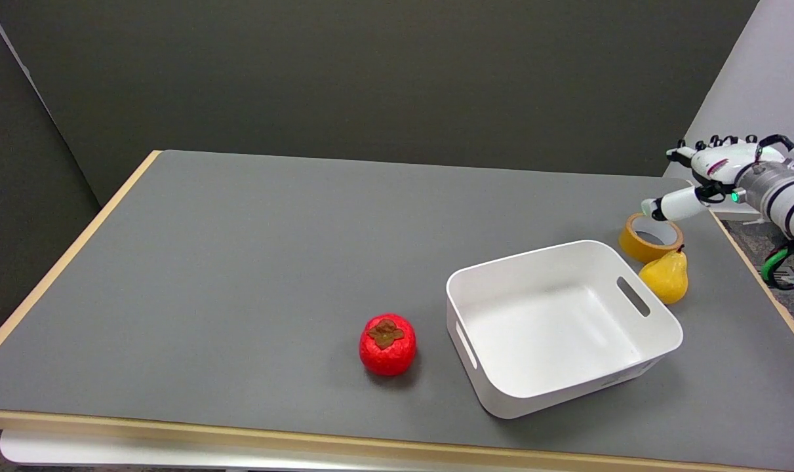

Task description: Pick up the yellow tape.

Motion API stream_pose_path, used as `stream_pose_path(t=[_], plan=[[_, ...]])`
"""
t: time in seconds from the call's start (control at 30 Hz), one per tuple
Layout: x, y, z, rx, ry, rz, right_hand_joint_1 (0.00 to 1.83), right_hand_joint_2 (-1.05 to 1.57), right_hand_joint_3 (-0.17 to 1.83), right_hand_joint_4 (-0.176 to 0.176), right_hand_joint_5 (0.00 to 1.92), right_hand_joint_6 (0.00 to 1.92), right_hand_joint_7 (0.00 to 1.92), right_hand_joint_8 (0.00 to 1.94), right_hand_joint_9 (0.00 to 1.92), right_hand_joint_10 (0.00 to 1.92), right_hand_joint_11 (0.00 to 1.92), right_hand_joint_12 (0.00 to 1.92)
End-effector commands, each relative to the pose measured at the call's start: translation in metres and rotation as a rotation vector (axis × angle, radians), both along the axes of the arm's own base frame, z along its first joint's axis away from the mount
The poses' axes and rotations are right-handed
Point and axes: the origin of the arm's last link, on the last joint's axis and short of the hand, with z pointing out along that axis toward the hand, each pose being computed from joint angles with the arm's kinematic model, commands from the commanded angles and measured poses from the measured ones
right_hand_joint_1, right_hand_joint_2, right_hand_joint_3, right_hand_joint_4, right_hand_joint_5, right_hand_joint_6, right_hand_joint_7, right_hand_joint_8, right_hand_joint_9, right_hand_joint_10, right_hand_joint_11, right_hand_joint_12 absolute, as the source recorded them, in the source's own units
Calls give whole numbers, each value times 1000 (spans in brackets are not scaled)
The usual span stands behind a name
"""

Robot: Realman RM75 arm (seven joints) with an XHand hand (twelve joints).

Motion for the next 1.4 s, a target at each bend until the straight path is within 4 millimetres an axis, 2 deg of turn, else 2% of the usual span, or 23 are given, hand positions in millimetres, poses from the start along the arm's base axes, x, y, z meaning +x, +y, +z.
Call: stream_pose_path(t=[0.03, 0.2, 0.23, 0.27, 0.3, 0.37, 0.47, 0.67, 0.7, 0.73, 0.77, 0.83, 0.9, 1.07, 1.4], plan=[[-27, 12, -17, 3, -29, -113, 211, 498, 878, 46, 60, 247, 179, 282, 56, 590, 16, 1232], [-28, 9, -21, 18, -43, -106, 161, 462, 904, 49, 68, 178, 117, 279, 46, 604, 55, 1157], [-29, 7, -38, 59, -77, -102, 160, 461, 904, 48, 67, 173, 110, 268, 43, 603, 55, 1154], [-30, 8, -87, 173, -179, -98, 159, 460, 904, 48, 67, 163, 103, 252, 40, 597, 58, 1150], [-30, 7, -23, 23, -48, -110, 158, 459, 904, 47, 67, 153, 94, 234, 37, 588, 61, 1145], [-33, 6, -22, 25, -48, -114, 155, 455, 896, 48, 58, 158, 85, 221, 38, 577, 58, 1155], [-34, 1, -23, 30, -51, -112, 194, 503, 842, 46, 0, 262, 63, 227, 35, 560, 30, 1224], [-33, -10, -24, 46, -50, -98, 163, 471, 883, 45, -1, 204, 49, 229, 30, 551, 46, 1179], [-34, -12, -37, 79, -77, -91, 166, 474, 885, 44, -1, 201, 47, 225, 29, 550, 47, 1177], [-35, -12, -86, 194, -180, -82, 169, 477, 888, 44, -1, 198, 45, 222, 29, 549, 49, 1174], [-33, -12, -23, 47, -52, -93, 177, 485, 874, 43, -1, 201, 43, 221, 28, 550, 45, 1186], [-32, -13, -21, 47, -51, -87, 197, 507, 831, 42, -1, 211, 40, 220, 24, 552, 34, 1223], [-32, -14, -21, 51, -52, -80, 161, 469, 889, 43, -1, 191, 41, 216, 26, 545, 57, 1162], [-32, -15, -21, 52, -52, -76, 162, 467, 889, 42, -1, 193, 39, 216, 25, 546, 59, 1162], [-47, -9, -12, 15, -72, -107, 190, 480, 879, 42, -1, 195, 41, 220, 25, 548, 52, 1192]])
